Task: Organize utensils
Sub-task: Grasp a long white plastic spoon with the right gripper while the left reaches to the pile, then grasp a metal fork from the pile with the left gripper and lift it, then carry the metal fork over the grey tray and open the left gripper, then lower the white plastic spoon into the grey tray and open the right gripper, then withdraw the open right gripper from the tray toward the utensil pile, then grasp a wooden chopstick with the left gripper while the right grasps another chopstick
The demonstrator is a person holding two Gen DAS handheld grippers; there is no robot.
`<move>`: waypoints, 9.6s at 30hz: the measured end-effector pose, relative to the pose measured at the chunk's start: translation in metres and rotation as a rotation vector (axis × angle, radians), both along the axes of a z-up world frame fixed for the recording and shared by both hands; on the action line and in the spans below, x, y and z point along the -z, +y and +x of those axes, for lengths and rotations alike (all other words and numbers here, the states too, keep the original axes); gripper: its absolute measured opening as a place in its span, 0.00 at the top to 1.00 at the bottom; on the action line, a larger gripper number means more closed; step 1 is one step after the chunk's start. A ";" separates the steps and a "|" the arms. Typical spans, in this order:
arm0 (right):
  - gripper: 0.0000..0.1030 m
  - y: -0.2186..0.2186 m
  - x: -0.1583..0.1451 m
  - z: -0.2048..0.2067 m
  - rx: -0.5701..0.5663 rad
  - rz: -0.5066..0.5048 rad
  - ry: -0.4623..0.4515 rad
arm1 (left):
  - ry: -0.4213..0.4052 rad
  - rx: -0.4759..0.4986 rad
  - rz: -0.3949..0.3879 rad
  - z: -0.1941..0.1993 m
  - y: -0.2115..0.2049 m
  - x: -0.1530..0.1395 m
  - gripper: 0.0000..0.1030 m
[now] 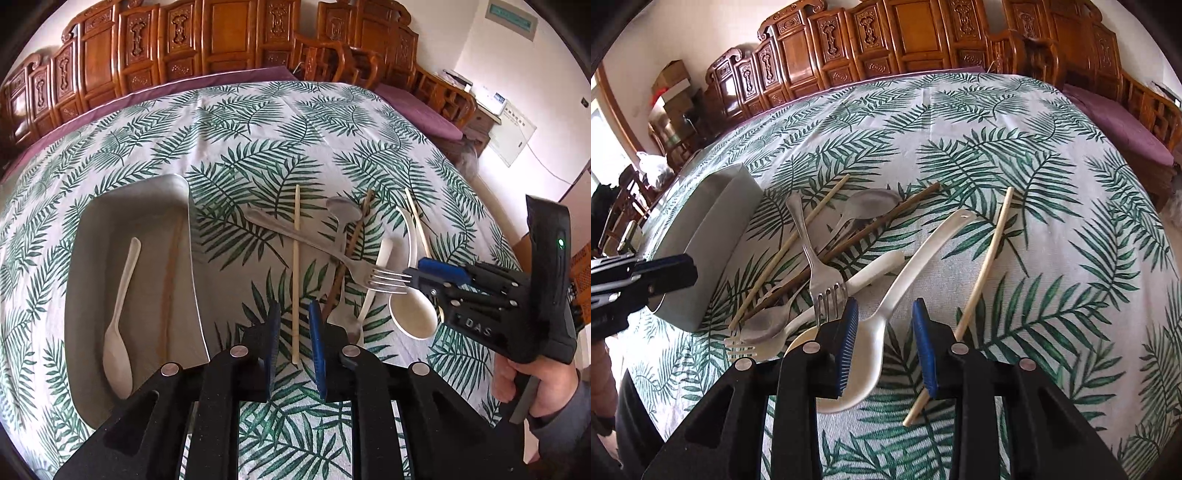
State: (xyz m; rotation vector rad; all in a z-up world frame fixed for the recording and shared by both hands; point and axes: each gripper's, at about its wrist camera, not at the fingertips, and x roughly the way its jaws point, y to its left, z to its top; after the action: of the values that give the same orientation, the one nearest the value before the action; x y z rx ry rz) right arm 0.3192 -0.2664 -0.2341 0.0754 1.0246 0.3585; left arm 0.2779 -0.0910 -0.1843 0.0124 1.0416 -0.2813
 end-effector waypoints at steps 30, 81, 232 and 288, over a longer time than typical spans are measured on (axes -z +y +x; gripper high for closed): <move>0.95 -0.039 -0.039 0.014 -0.007 0.064 0.002 | 0.131 -0.134 -0.012 0.071 -0.050 0.033 0.67; 0.95 -0.046 -0.037 0.016 0.014 0.048 0.001 | 0.088 -0.154 -0.014 0.075 -0.060 0.033 0.94; 0.90 -0.027 0.003 -0.010 0.168 -0.192 0.038 | -0.088 0.173 0.035 0.002 -0.019 -0.027 0.30; 0.95 -0.041 0.002 -0.009 0.151 -0.124 0.072 | -0.040 0.257 0.073 0.029 -0.052 -0.007 0.96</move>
State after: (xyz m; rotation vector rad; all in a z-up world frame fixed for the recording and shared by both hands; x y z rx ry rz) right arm 0.3102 -0.3071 -0.2358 0.0543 1.1031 0.1557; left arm 0.3071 -0.1428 -0.1775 0.2182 1.0100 -0.4745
